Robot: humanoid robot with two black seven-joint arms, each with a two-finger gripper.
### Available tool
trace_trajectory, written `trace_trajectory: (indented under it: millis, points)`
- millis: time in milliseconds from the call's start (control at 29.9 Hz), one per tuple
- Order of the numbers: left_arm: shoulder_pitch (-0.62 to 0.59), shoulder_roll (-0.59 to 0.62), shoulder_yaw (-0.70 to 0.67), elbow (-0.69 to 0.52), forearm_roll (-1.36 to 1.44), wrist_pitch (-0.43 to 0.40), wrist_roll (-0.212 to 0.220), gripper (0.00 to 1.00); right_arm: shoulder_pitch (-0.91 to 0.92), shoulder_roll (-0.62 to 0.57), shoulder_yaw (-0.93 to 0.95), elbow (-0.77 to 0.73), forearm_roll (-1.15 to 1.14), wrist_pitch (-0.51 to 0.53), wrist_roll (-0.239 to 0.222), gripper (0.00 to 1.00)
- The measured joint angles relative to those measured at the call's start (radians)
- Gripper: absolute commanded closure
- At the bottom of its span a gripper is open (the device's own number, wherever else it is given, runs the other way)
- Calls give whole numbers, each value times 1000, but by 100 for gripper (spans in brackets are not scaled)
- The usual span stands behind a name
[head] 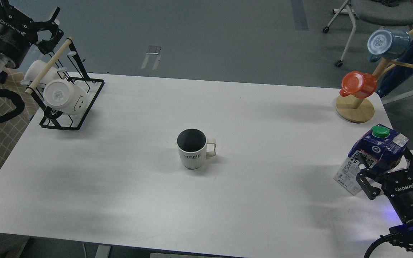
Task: Place cup and milk with both arms
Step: 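Reach the right gripper to the milk carton and grasp it, then carry the milk carton with the right gripper beside the mug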
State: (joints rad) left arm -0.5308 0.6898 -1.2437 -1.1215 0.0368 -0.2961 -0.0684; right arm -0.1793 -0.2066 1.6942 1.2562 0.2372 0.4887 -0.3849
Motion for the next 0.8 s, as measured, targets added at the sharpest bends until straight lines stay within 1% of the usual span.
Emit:
trace_trajectory:
  millis: [100,267,334,401,468,535,568,602,802]
  points:
    - [0,0,0,0,0,0,0,2,52,5,-12,-84,-5,0,0,13]
    - [0,0,0,1,1,1,1,2,95,12,-20,-159,-6,0,1,15]
    - [0,0,0,2,1,2,1,2,97,14,-20,-164,-6,0,1,31]
    - [0,0,1,2,3,3,1,2,98,19,-20,-165,-6,0,2,67]
    - [0,-1,5,2,5,4,1,2,98,26,-21,-163,-6,0,2,79]
    - [0,-4,8,2,8,6,2,2,98,29,-22,-154,-8,0,2,84]
    - [0,-4,8,2,9,7,2,2,98,30,-22,-150,-8,0,2,90]
    - [0,-5,9,2,9,8,2,2,98,30,-22,-146,-9,0,2,92]
    - [-2,-5,10,0,10,16,2,2,95,34,-22,-77,-5,0,2,92]
